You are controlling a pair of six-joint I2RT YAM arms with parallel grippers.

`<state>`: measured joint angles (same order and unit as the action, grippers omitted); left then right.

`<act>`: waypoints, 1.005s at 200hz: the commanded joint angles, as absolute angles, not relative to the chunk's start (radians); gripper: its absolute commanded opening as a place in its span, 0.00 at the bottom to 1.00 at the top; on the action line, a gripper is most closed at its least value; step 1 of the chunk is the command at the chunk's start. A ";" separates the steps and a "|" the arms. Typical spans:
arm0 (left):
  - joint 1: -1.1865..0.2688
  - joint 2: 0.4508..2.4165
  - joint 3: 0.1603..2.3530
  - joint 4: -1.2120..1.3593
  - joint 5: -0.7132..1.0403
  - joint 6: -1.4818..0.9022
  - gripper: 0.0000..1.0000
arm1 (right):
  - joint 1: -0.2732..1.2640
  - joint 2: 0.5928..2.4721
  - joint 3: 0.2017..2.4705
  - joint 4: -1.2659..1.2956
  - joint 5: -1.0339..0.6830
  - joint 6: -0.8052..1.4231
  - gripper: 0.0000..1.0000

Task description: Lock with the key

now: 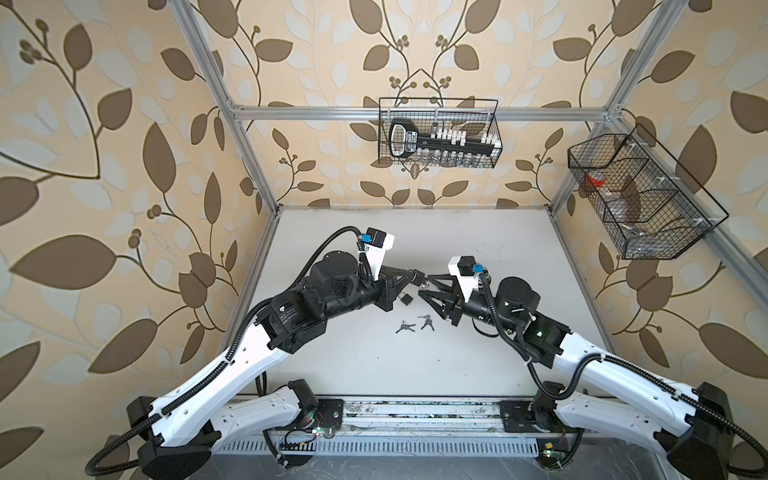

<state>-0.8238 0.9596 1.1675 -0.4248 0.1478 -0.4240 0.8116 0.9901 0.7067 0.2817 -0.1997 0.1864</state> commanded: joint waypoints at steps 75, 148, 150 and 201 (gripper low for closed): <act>-0.823 0.957 1.207 -0.373 0.165 -0.431 0.00 | 0.817 1.022 0.724 0.311 -0.166 0.188 0.25; -0.822 0.947 1.194 -0.377 0.148 -0.435 0.00 | 0.817 1.012 0.706 0.304 -0.154 0.183 0.05; -0.822 0.945 1.194 -0.378 0.148 -0.436 0.00 | 0.818 1.012 0.703 0.302 -0.151 0.183 0.04; -0.821 0.920 1.191 -0.381 0.116 -0.440 0.00 | 0.816 0.958 0.585 0.311 -0.088 0.199 0.00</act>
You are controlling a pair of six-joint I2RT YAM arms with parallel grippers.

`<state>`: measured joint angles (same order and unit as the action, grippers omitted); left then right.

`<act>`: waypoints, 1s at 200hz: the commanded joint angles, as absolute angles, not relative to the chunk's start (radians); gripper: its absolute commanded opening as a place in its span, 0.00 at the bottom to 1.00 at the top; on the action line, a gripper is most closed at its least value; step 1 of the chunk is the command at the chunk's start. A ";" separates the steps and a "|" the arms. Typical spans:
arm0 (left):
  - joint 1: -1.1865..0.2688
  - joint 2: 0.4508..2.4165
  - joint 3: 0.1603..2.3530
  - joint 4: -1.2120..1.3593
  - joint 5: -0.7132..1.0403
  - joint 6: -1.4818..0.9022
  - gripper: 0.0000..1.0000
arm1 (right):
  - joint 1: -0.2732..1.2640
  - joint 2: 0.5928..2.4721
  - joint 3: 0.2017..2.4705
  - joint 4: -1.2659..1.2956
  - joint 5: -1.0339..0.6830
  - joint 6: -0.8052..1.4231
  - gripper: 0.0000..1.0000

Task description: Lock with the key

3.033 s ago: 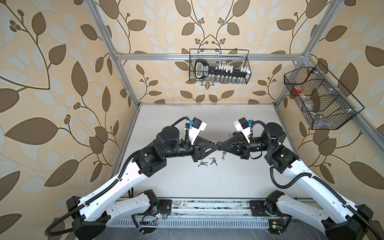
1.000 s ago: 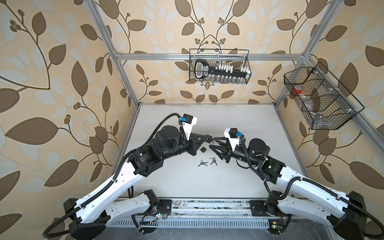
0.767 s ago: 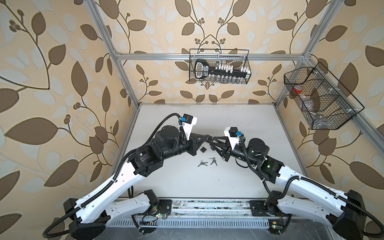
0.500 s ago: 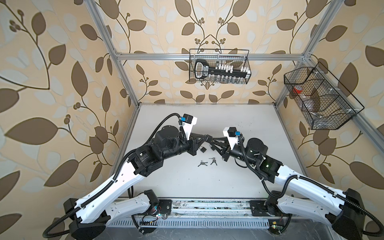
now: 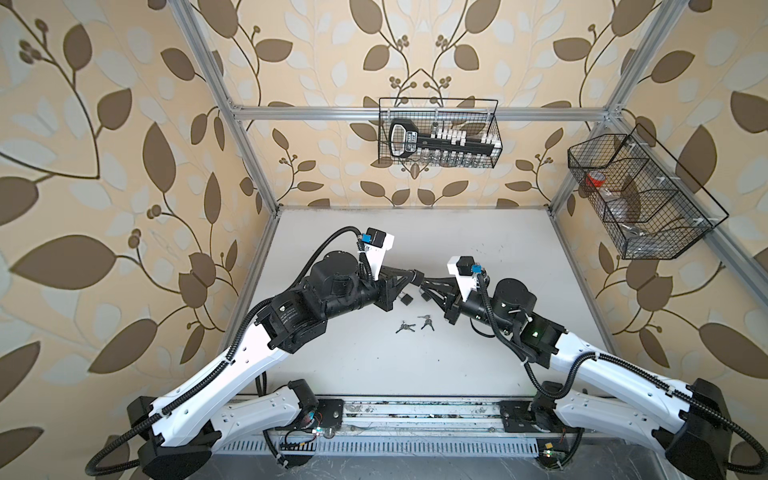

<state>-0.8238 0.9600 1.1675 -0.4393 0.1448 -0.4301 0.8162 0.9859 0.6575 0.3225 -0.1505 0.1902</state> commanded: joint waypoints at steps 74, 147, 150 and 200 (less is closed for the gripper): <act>-0.815 0.919 1.180 -0.414 0.078 -0.437 0.00 | 0.805 0.912 0.500 0.282 -0.048 0.214 0.00; -0.788 0.994 1.229 -0.755 -0.284 -0.444 0.00 | 0.811 1.125 0.595 0.107 -0.214 0.244 0.00; -0.776 0.997 1.227 -0.761 -0.277 -0.448 0.00 | 0.814 1.138 0.598 0.109 -0.224 0.246 0.00; -0.505 0.947 1.099 -0.758 -0.055 -0.541 0.00 | 0.916 1.384 0.713 0.072 -0.250 0.291 0.00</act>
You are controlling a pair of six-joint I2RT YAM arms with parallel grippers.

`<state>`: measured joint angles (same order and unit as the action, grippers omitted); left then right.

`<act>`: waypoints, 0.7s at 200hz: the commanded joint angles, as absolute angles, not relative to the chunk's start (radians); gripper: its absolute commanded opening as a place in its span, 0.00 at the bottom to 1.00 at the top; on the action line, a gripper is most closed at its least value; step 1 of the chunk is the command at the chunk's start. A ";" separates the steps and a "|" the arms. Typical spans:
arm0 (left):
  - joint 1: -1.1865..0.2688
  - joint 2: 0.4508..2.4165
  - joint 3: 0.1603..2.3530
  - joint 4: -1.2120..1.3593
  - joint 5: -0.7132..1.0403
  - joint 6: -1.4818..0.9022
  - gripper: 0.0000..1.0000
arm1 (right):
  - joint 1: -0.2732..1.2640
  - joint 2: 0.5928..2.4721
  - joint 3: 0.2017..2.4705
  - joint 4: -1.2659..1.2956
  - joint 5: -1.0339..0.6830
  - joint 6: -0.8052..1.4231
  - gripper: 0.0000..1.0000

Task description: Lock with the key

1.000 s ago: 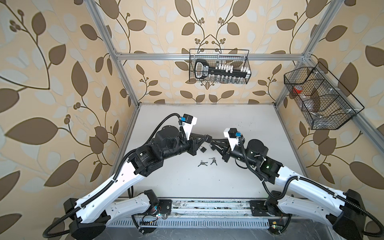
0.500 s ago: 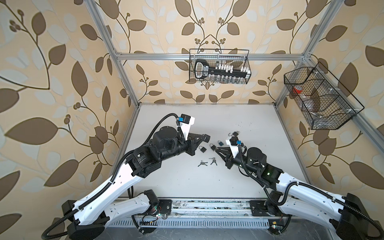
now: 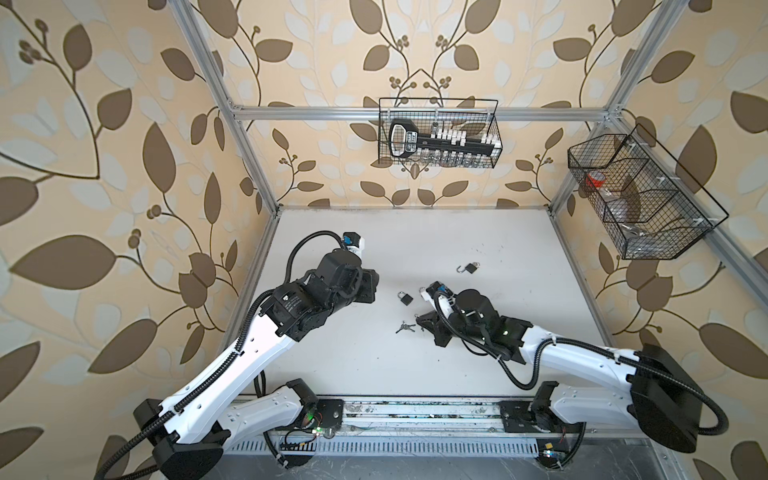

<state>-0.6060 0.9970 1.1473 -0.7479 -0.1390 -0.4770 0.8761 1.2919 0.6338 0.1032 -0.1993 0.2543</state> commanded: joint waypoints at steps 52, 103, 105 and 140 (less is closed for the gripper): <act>-0.302 0.901 1.019 -0.773 0.075 -0.599 0.00 | 0.965 1.651 0.876 0.059 -0.288 0.353 0.00; -0.197 0.875 0.999 -0.796 0.142 -0.559 0.00 | 0.979 1.799 0.999 0.007 -0.392 0.351 0.00; -0.195 0.875 0.999 -0.796 0.143 -0.557 0.00 | 0.979 1.802 1.000 0.006 -0.391 0.351 0.00; -0.186 0.880 0.993 -0.790 0.163 -0.557 0.00 | 0.977 1.856 1.050 -0.067 -0.297 0.358 0.00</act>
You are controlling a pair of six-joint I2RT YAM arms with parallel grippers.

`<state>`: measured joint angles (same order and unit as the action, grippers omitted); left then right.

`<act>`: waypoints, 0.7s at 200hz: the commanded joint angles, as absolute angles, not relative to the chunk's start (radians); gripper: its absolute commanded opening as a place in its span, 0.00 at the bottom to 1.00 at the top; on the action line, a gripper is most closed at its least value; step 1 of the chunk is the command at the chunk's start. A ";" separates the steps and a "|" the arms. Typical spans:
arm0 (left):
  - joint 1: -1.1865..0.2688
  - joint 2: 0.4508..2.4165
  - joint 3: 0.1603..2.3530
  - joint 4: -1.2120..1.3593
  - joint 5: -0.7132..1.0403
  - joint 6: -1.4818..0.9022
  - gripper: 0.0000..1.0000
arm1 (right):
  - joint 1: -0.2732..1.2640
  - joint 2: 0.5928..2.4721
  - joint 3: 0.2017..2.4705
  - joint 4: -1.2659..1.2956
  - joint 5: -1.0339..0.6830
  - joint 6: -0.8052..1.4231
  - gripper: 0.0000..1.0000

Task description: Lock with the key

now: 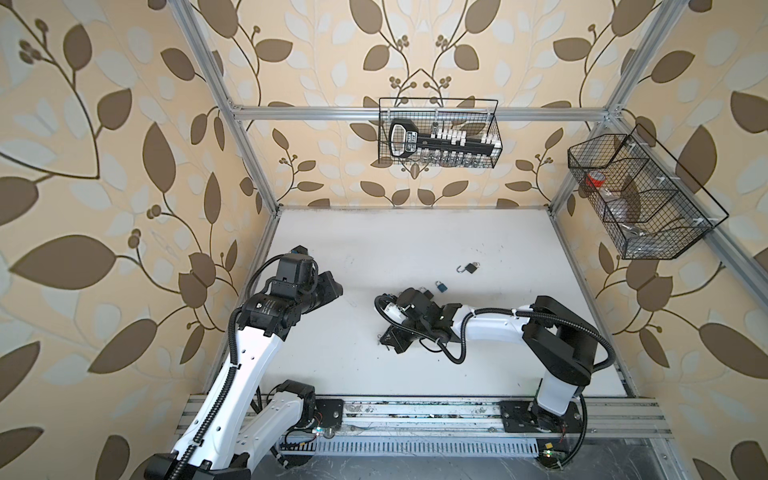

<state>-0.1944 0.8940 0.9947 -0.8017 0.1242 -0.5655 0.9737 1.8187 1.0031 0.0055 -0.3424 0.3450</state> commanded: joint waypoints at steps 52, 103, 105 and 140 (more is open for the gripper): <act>-0.181 0.887 0.996 -0.787 0.171 -0.555 0.00 | 0.945 1.896 1.094 -0.105 -0.206 0.386 0.00; -0.180 0.888 0.974 -0.776 0.192 -0.559 0.00 | 0.923 1.954 1.144 -0.106 -0.224 0.393 0.02; -0.180 0.888 0.974 -0.776 0.194 -0.561 0.00 | 0.922 1.957 1.146 -0.105 -0.224 0.394 0.03; -0.179 0.887 0.973 -0.775 0.199 -0.563 0.00 | 0.920 1.985 1.167 -0.105 -0.205 0.398 0.04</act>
<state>-0.1944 0.8944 0.9741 -0.7994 0.1772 -0.5621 0.9207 1.9545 1.1290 -0.0895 -0.2314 0.3862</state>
